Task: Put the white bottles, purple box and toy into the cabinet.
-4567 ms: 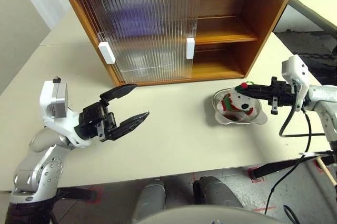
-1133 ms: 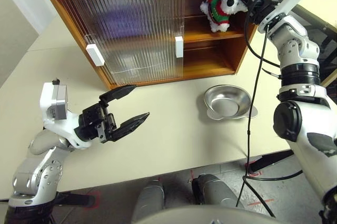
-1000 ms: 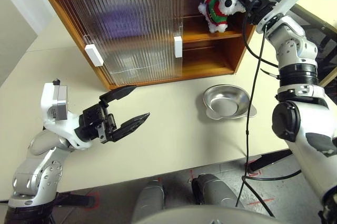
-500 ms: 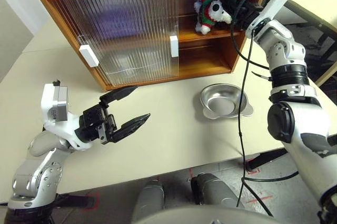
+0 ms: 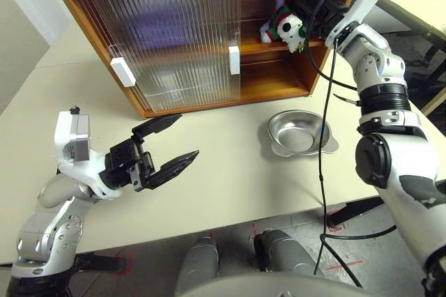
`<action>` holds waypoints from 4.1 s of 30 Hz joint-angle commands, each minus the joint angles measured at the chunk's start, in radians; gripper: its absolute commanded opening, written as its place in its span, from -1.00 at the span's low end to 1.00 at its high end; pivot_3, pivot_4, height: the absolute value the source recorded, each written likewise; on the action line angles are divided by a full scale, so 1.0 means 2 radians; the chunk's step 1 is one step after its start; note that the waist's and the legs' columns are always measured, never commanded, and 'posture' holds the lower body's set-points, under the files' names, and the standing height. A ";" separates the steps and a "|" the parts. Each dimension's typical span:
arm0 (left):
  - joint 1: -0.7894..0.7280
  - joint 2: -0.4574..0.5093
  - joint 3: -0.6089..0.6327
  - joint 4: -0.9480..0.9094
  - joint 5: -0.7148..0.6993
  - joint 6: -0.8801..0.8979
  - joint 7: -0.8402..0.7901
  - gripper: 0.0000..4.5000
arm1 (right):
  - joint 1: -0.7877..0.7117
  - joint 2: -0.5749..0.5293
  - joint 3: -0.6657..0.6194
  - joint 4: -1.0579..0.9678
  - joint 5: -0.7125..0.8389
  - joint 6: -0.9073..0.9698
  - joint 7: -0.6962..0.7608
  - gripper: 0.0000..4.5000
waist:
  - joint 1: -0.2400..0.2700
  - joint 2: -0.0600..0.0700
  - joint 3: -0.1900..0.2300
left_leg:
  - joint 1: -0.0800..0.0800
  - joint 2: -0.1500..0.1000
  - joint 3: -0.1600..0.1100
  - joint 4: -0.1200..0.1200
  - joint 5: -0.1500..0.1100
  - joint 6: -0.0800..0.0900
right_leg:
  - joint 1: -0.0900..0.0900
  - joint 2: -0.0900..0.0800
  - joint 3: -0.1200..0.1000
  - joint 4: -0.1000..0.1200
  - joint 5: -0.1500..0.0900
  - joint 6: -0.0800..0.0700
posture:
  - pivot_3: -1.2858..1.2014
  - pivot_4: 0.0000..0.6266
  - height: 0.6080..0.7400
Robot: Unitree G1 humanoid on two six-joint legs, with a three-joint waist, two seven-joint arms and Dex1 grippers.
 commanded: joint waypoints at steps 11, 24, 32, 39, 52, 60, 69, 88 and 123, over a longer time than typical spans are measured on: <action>0.001 -0.003 -0.004 -0.006 0.003 -0.001 -0.002 1.00 | 0.010 -0.024 0.025 -0.012 -0.027 -0.021 0.026 0.99 | 0.002 0.000 0.001 | 0.000 0.000 0.000 0.000 0.000 0.000 | 0.000 0.000 0.000 0.000 0.000 0.000 | 0.06 -0.78 1.00; -0.002 -0.003 -0.005 -0.003 0.003 0.001 -0.008 1.00 | 0.024 -0.049 0.040 -0.037 -0.038 -0.017 0.057 0.99 | 0.006 0.000 0.001 | 0.000 0.000 0.001 0.000 0.000 0.000 | 0.000 0.000 0.000 0.000 0.000 -0.001 | 0.06 -0.79 1.00; -0.002 -0.002 -0.002 -0.001 0.004 0.000 -0.008 1.00 | 0.027 -0.070 0.058 -0.036 -0.051 -0.027 0.094 0.99 | 0.007 0.000 0.001 | 0.000 -0.001 0.001 0.000 0.000 0.000 | 0.000 0.000 0.000 0.000 0.000 -0.001 | 0.06 -0.82 1.00; -0.003 -0.001 -0.001 0.002 0.005 -0.001 -0.010 1.00 | 0.044 -0.094 0.072 -0.052 -0.056 -0.035 0.141 0.99 | 0.010 0.000 0.001 | 0.001 -0.001 0.001 0.001 0.000 0.000 | 0.002 0.000 0.000 0.000 0.000 0.000 | 0.06 -0.81 1.00; -0.004 -0.002 0.000 0.002 0.004 0.000 -0.009 1.00 | 0.063 -0.117 0.080 -0.077 -0.058 -0.063 0.194 0.99 | 0.010 0.000 0.001 | 0.001 -0.001 0.002 0.002 0.001 0.001 | 0.002 0.001 0.000 0.000 0.001 0.002 | 0.06 -0.79 1.00; -0.004 -0.001 0.000 0.002 0.003 0.001 -0.010 1.00 | 0.077 -0.119 0.070 -0.094 -0.045 -0.060 0.208 0.39 | 0.011 0.000 0.001 | 0.003 -0.001 0.002 0.002 0.001 0.001 | 0.004 0.001 0.000 0.000 0.001 0.003 | 0.06 -0.79 1.00; -0.002 0.001 0.001 0.001 0.003 0.002 -0.011 1.00 | 0.101 -0.131 0.066 -0.127 -0.019 -0.044 0.233 -0.99 | 0.010 0.000 0.001 | 0.005 -0.001 0.002 0.002 0.001 0.001 | 0.006 0.002 0.000 0.000 0.000 0.003 | 0.05 -0.79 1.00; -0.008 0.003 -0.001 0.004 0.003 0.004 -0.019 1.00 | 0.141 -0.141 0.090 -0.163 -0.025 -0.012 0.245 -0.99 | 0.007 0.000 0.001 | 0.007 -0.001 0.003 0.002 0.001 0.001 | 0.008 0.003 0.000 0.000 0.000 0.003 | 0.05 -0.81 1.00; 0.002 -0.004 0.011 -0.011 0.005 -0.005 0.003 1.00 | 0.002 -0.067 0.115 0.111 -0.146 -0.202 0.089 -0.99 | 0.010 0.001 0.001 | 0.007 0.000 0.001 0.000 0.001 0.001 | 0.007 0.002 0.000 -0.001 0.000 0.002 | 0.09 -0.81 1.00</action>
